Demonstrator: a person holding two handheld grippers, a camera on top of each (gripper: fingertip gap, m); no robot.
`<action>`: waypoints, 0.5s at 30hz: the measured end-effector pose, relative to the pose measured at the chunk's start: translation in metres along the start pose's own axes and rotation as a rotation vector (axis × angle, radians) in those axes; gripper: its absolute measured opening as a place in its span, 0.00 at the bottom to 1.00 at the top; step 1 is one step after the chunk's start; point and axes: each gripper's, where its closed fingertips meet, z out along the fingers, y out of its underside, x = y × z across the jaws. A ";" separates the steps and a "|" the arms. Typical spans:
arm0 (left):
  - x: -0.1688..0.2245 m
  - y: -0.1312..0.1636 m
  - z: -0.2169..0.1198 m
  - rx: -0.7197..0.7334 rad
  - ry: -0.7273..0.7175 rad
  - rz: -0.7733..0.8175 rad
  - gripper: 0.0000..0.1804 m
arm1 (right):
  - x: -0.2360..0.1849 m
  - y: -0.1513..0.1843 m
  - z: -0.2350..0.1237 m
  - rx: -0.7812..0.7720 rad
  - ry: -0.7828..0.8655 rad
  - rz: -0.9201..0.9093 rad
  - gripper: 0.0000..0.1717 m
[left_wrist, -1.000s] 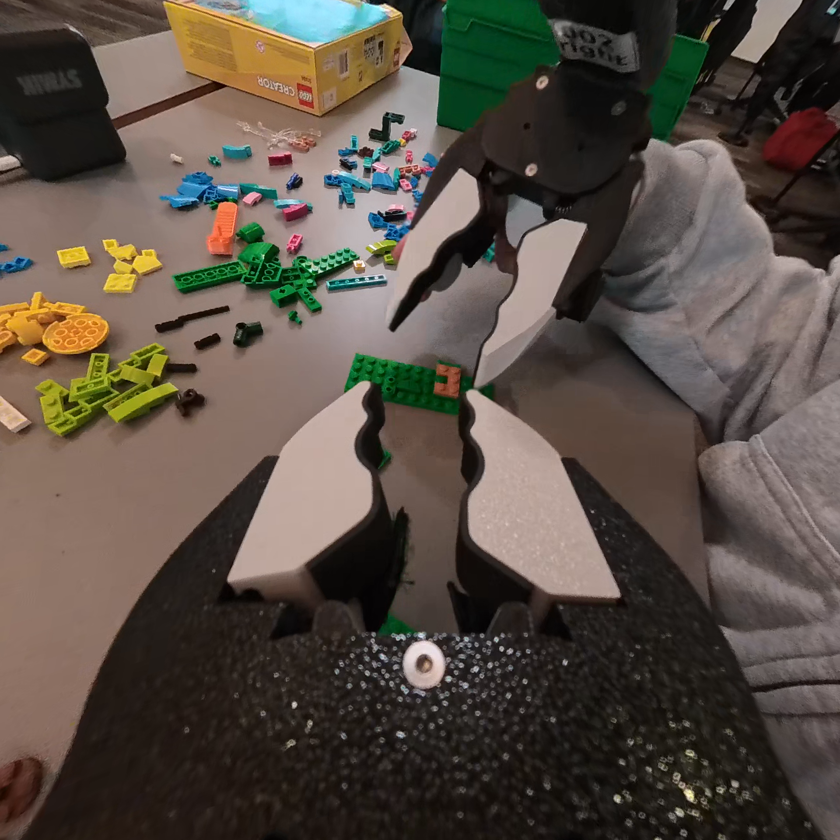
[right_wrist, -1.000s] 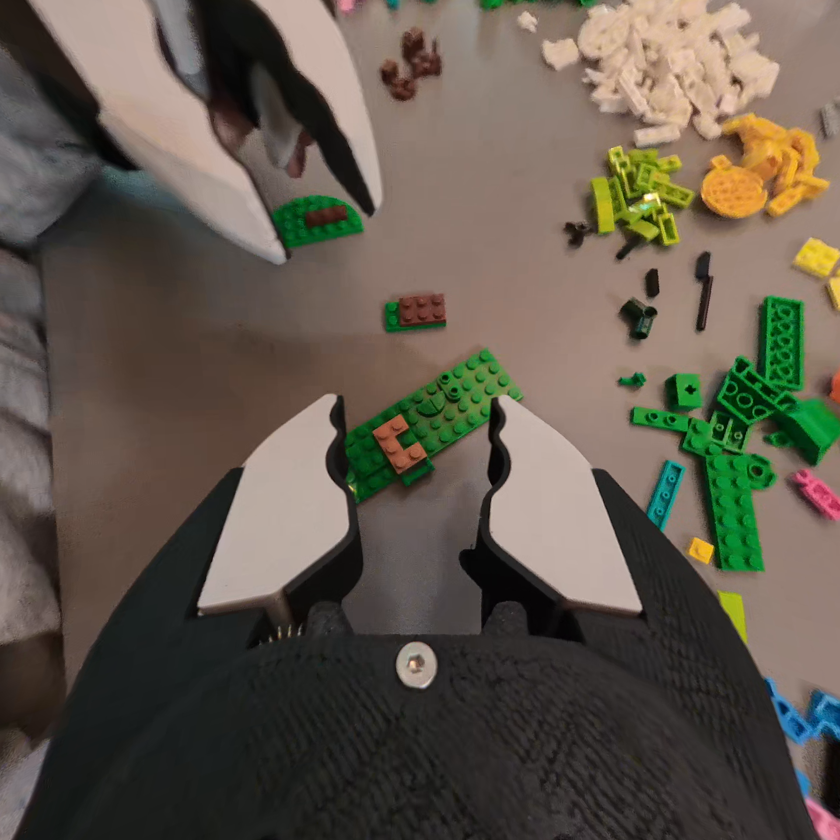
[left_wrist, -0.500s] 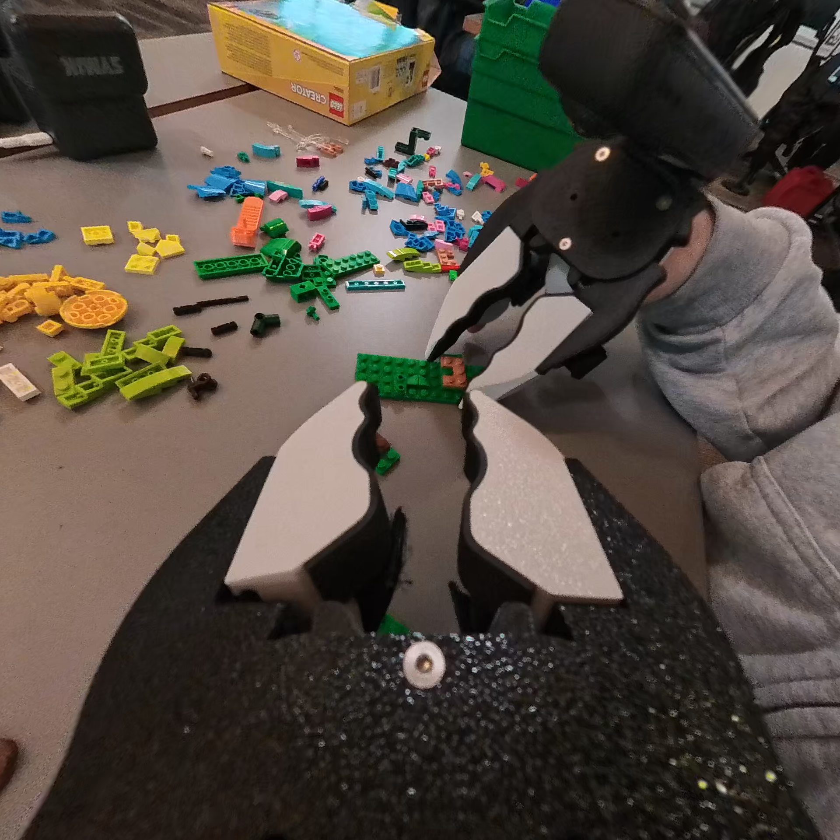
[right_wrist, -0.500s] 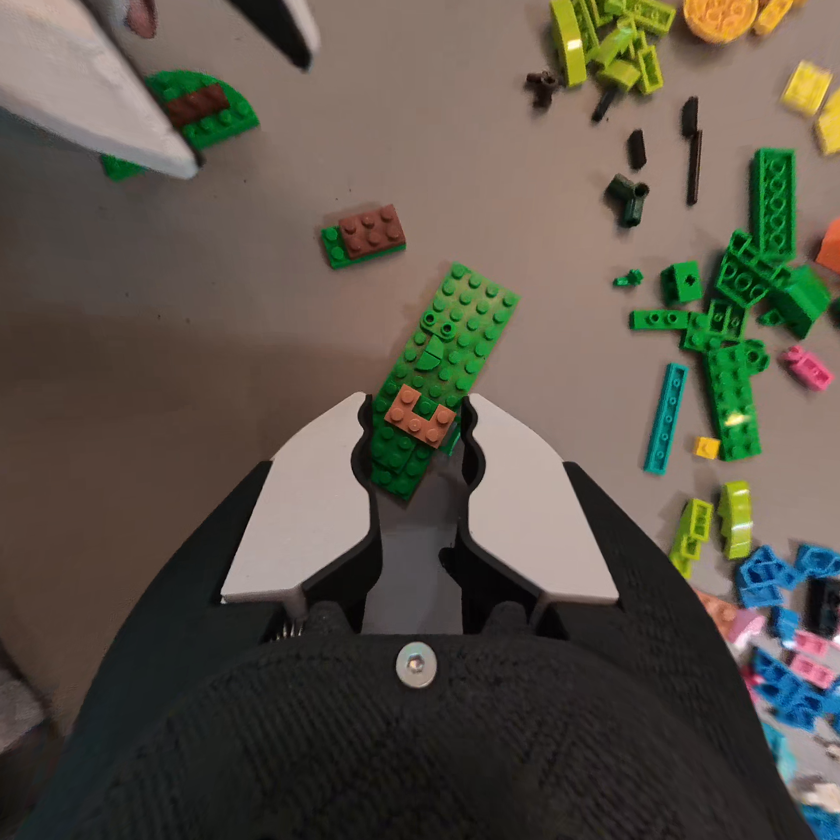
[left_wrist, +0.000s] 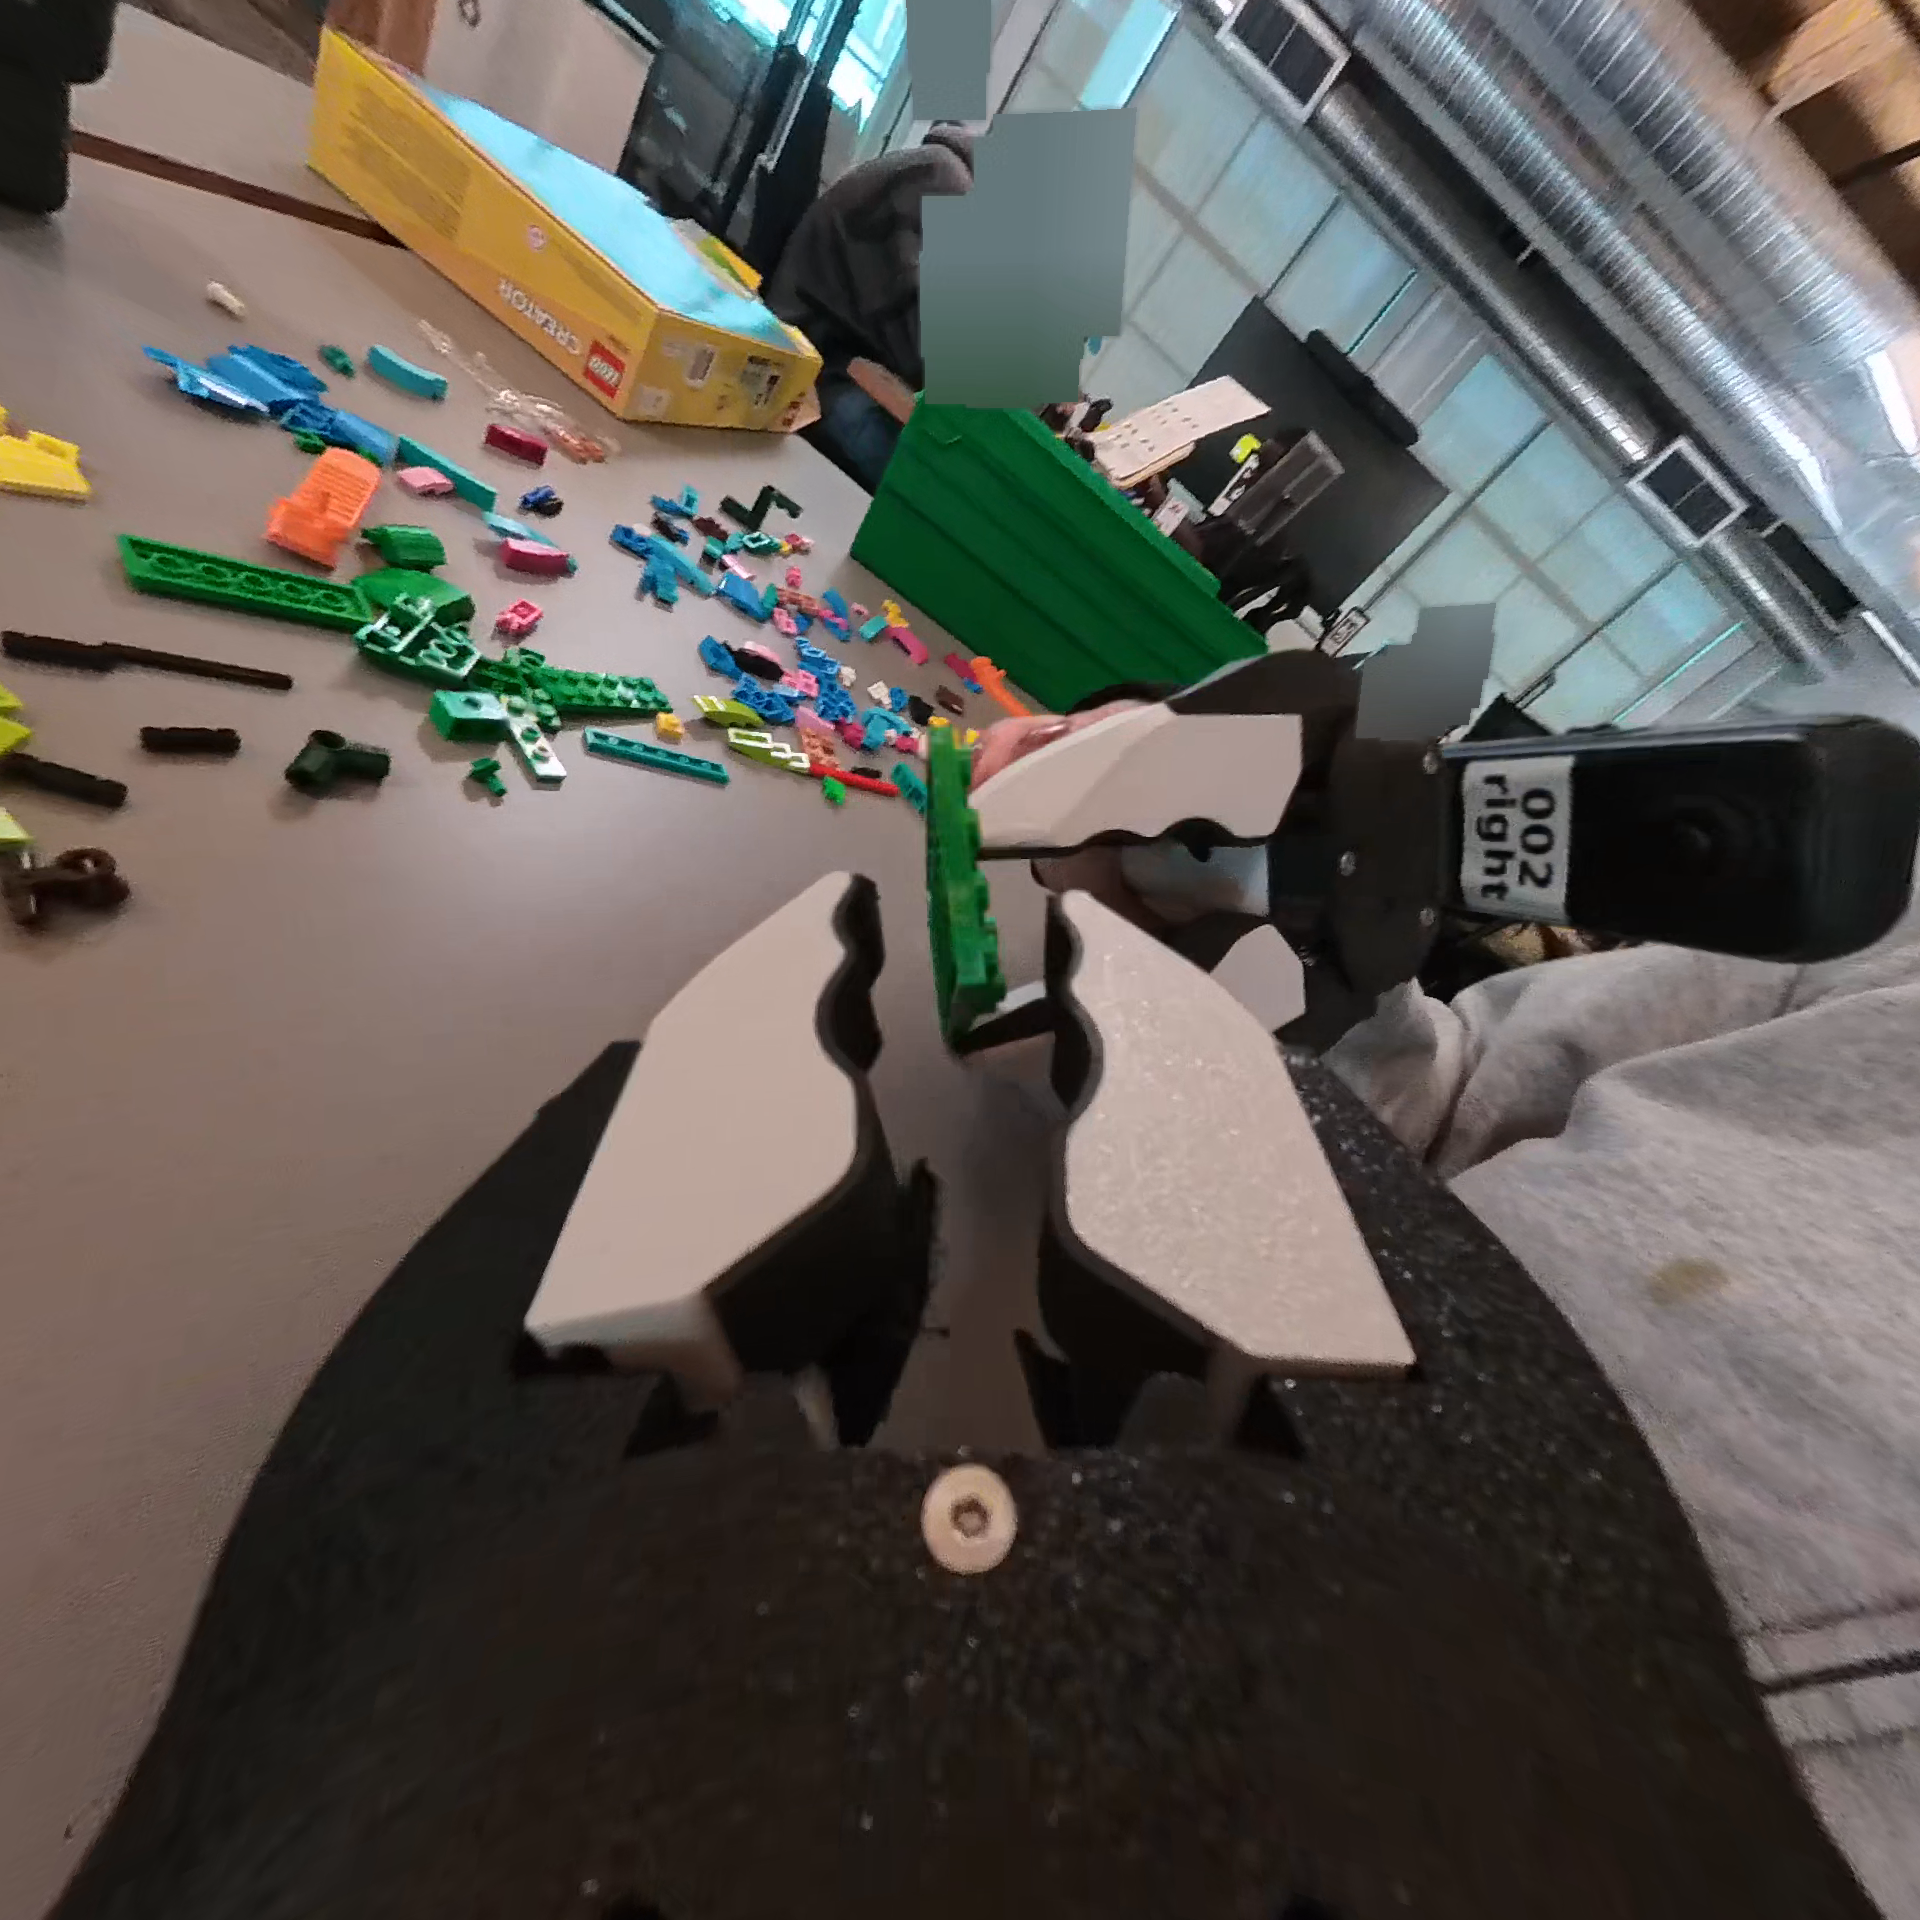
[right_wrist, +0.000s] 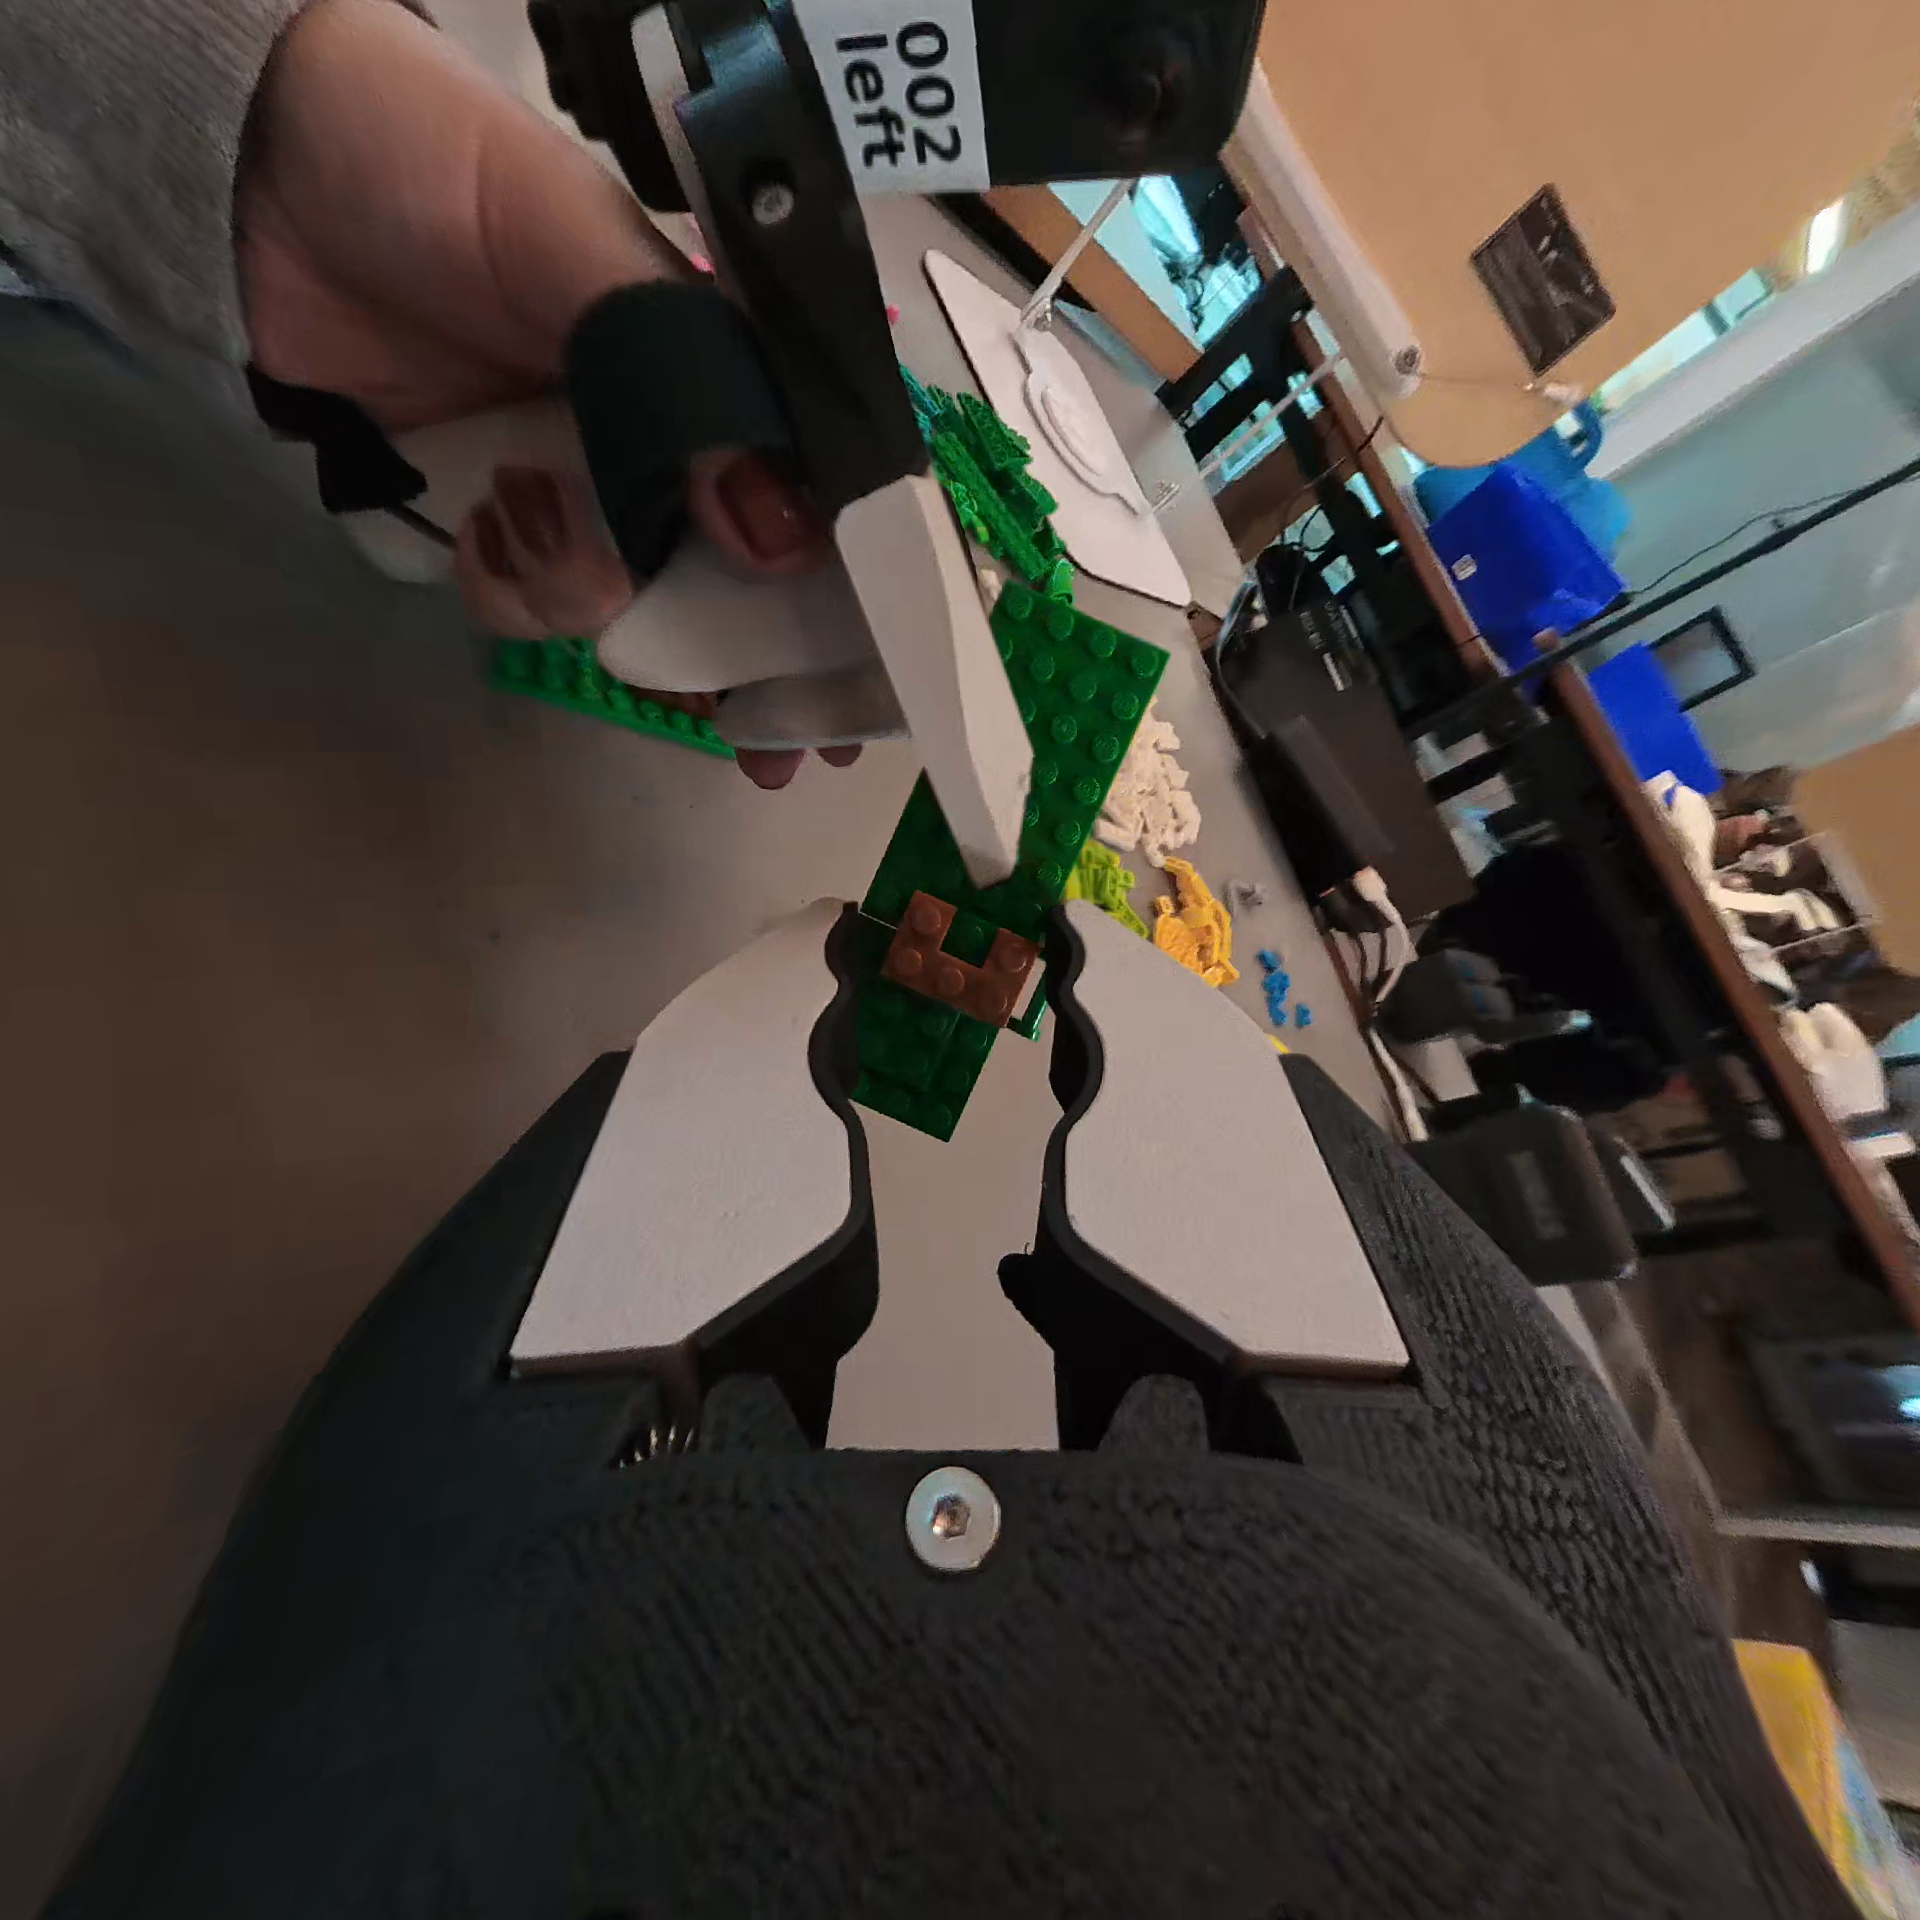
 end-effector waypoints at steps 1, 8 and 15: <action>0.002 -0.004 -0.001 0.035 0.015 0.004 0.11 | 0.001 -0.002 0.001 0.002 0.011 -0.015 0.19; 0.002 -0.026 -0.009 0.192 0.021 0.007 0.08 | 0.005 -0.014 0.004 0.036 0.072 -0.015 0.19; -0.002 -0.022 -0.019 0.155 -0.067 0.190 0.04 | 0.015 -0.026 -0.005 0.164 0.061 0.211 0.14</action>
